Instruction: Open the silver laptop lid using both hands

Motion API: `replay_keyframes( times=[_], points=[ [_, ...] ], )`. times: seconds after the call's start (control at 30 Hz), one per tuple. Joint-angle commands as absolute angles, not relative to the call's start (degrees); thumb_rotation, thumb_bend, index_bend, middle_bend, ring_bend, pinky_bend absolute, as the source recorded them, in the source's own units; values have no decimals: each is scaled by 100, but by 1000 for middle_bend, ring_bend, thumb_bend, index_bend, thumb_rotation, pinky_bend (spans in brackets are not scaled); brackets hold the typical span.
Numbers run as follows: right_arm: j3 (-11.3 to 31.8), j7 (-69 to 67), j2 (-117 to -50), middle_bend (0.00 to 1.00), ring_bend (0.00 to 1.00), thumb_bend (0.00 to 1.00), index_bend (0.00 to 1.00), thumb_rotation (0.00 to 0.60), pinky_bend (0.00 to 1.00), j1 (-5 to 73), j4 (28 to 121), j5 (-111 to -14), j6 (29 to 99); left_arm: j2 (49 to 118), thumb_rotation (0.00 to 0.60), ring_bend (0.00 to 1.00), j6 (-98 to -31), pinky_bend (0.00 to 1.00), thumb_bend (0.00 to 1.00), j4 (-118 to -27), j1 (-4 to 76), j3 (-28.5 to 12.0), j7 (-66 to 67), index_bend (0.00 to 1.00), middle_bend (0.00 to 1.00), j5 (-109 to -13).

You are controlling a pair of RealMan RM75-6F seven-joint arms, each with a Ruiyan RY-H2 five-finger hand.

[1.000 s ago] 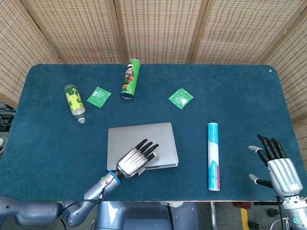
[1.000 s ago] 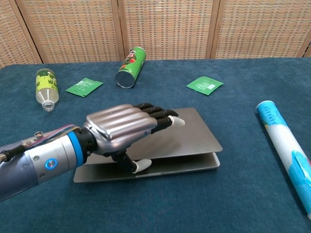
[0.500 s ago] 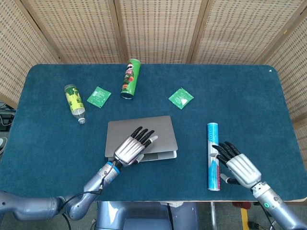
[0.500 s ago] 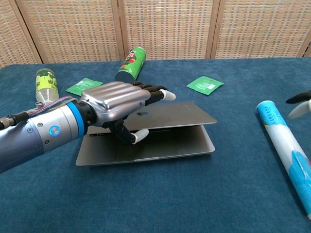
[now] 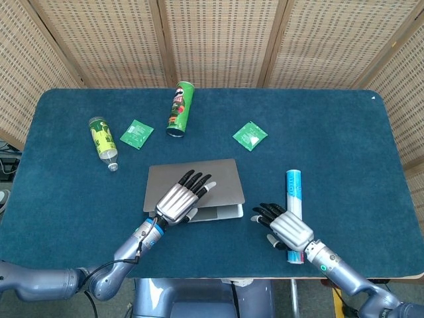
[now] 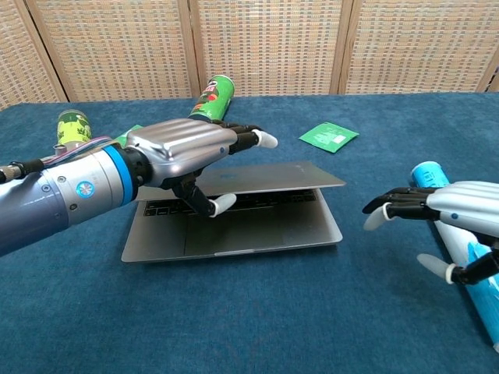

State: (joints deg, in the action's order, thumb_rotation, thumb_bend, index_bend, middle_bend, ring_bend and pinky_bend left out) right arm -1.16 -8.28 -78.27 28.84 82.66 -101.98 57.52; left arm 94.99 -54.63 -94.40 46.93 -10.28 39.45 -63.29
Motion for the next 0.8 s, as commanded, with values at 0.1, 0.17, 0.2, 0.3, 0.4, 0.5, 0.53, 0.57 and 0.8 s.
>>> replay_keyframes(
  times=[0.1, 0.17, 0.2, 0.3, 0.4, 0.5, 0.53, 0.57, 0.8],
  points=[
    [23, -579, -8042, 165, 99, 743, 202, 600, 177, 3074, 8427, -9826, 5475, 9473, 600, 0, -5468, 0, 469, -9491, 4760, -1021, 3893, 0, 0, -6258],
    [63, -483, -8110, 165, 98, 748, 202, 600, 178, 3121, 8481, -9666, 5378, 9464, 600, 0, -5483, 0, 470, -9511, 4791, -1018, 3895, 0, 0, -6236],
    [71, -459, -8130, 165, 98, 749, 202, 600, 178, 3131, 8491, -9624, 5356, 9462, 600, 0, -5493, 0, 469, -9511, 4801, -1016, 3905, 0, 0, -6235],
    [94, -371, -8252, 165, 98, 751, 202, 600, 178, 3181, 8496, -9424, 5241, 9446, 600, 0, -5539, 0, 469, -9534, 4832, -1010, 3914, 0, 0, -6212],
    [109, -298, -8376, 165, 99, 754, 202, 600, 179, 3224, 8433, -9267, 5154, 9414, 600, 0, -5565, 0, 469, -9552, 4853, -1000, 3912, 0, 0, -6180],
    [141, -134, -8513, 166, 101, 755, 202, 600, 180, 3295, 8327, -9060, 4996, 9372, 600, 0, -5589, 0, 469, -9554, 4874, -983, 3907, 0, 0, -6155],
    [152, -83, -8548, 167, 101, 755, 202, 600, 181, 3312, 8312, -8990, 4951, 9365, 600, 0, -5595, 0, 469, -9552, 4879, -980, 3897, 0, 0, -6150],
    [159, -33, -8581, 168, 102, 756, 202, 600, 182, 3327, 8303, -8929, 4912, 9357, 600, 0, -5600, 0, 469, -9550, 4883, -977, 3881, 0, 0, -6145],
    [167, 191, -8666, 224, 153, 756, 246, 600, 217, 3366, 8306, -8734, 4876, 9317, 600, 0, -5629, 0, 469, -9541, 4915, -947, 3832, 0, 0, -6159]
  ],
)
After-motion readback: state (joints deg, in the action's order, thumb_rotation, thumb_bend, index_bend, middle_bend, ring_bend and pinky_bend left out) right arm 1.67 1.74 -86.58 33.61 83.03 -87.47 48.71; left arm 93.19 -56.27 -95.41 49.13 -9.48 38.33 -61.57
